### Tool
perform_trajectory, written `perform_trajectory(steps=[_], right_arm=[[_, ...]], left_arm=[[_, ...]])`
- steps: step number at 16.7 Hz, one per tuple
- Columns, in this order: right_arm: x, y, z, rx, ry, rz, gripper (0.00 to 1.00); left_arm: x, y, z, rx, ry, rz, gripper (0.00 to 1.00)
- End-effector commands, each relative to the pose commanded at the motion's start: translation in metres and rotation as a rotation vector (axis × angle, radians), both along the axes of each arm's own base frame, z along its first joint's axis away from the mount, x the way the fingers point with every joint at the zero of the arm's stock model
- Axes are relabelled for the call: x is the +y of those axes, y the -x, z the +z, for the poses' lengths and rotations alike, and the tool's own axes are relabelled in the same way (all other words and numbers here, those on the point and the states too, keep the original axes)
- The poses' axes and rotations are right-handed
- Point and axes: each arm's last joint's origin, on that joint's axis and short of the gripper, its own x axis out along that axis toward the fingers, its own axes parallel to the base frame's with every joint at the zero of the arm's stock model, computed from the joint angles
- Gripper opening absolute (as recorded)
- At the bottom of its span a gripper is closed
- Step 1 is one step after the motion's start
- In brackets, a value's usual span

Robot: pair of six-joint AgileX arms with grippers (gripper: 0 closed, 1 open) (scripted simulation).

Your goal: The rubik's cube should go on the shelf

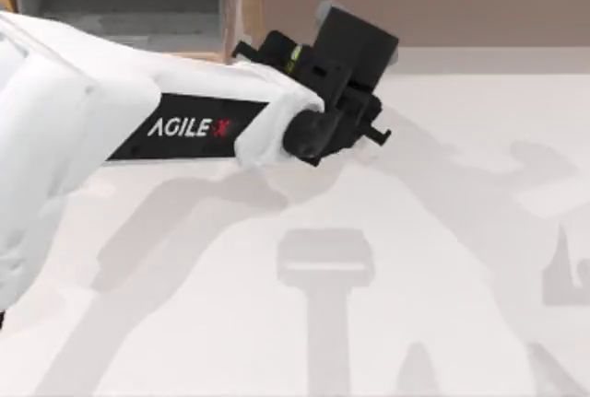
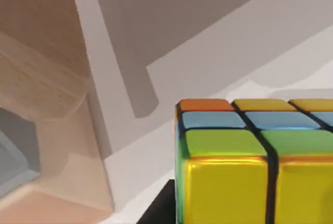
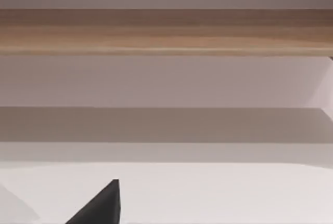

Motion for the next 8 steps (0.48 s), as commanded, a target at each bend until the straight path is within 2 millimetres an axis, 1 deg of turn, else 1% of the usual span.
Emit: perform_trajectory(steps=[2, 4, 6, 8], right_arm=[[0.000, 0.000, 0.000, 0.000, 0.000, 0.000, 1.00], [0.000, 0.000, 0.000, 0.000, 0.000, 0.000, 1.00], [0.000, 0.000, 0.000, 0.000, 0.000, 0.000, 1.00], [0.000, 0.000, 0.000, 0.000, 0.000, 0.000, 1.00]], left_arm=[[-0.022, 0.008, -0.007, -0.112, 0.061, -0.025, 0.00], [-0.041, 0.013, -0.010, -0.227, 0.139, -0.034, 0.00], [-0.054, 0.015, -0.010, -0.341, 0.228, -0.028, 0.00], [-0.063, 0.014, -0.008, -0.449, 0.322, -0.009, 0.00]])
